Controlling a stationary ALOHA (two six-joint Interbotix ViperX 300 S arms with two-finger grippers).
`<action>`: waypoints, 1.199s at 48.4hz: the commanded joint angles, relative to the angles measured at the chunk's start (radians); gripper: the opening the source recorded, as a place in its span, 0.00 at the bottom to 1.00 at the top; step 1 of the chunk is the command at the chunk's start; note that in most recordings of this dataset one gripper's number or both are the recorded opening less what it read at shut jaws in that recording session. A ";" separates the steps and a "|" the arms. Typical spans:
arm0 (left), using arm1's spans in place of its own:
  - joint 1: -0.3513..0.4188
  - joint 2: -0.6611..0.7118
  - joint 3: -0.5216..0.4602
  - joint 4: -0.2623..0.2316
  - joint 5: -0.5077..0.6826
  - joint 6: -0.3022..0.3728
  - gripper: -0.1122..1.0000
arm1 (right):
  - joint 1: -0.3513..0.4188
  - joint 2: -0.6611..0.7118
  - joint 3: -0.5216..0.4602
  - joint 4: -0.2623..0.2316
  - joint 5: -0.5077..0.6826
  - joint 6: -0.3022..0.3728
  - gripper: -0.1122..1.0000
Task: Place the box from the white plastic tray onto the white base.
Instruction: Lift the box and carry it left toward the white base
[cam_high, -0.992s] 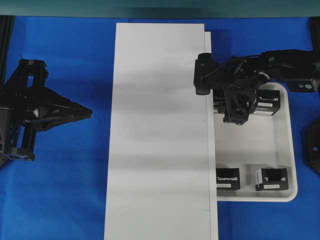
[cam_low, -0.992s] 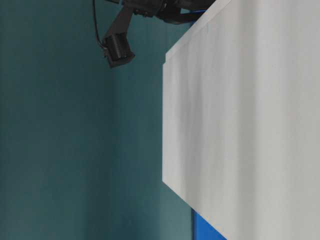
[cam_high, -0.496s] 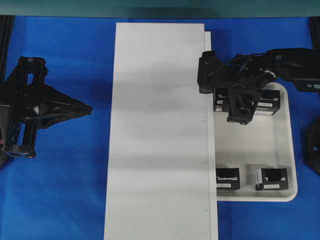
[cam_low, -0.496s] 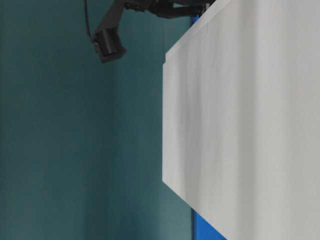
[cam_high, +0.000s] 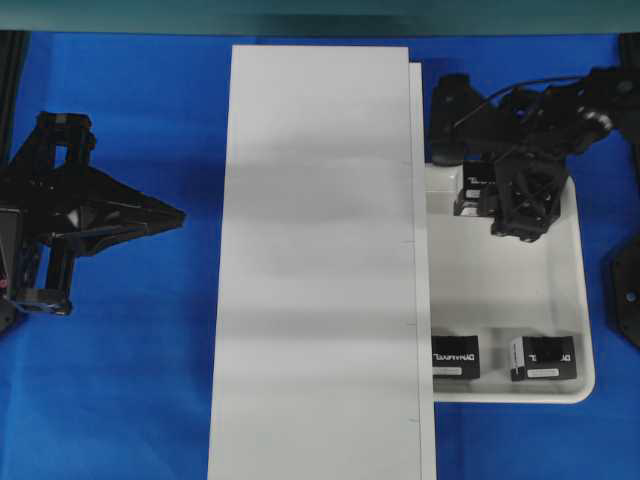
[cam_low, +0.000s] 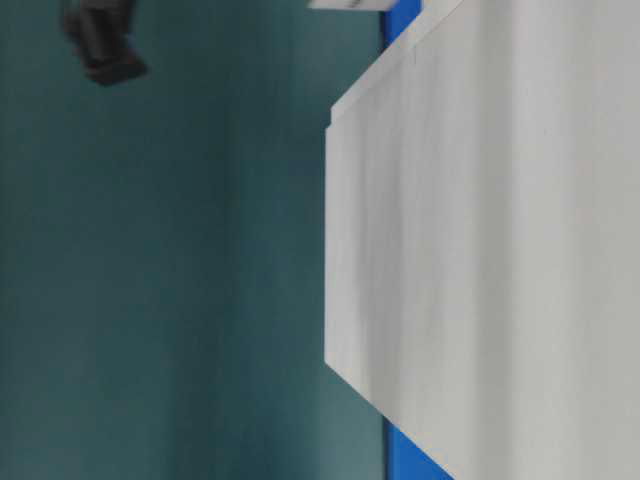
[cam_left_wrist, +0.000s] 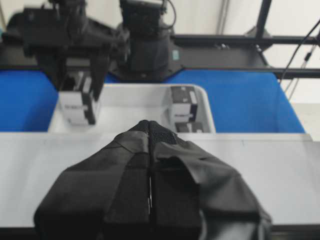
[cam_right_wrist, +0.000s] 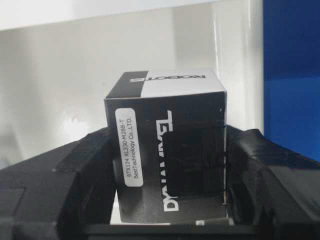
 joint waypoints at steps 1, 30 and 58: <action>0.002 0.000 -0.031 0.002 -0.005 0.000 0.04 | 0.003 -0.025 -0.055 0.005 0.052 0.000 0.64; 0.002 -0.005 -0.031 0.002 -0.005 0.000 0.04 | -0.020 -0.018 -0.293 0.005 0.233 0.000 0.64; 0.002 -0.008 -0.031 0.002 -0.005 -0.002 0.04 | -0.046 0.169 -0.508 0.000 0.238 -0.035 0.64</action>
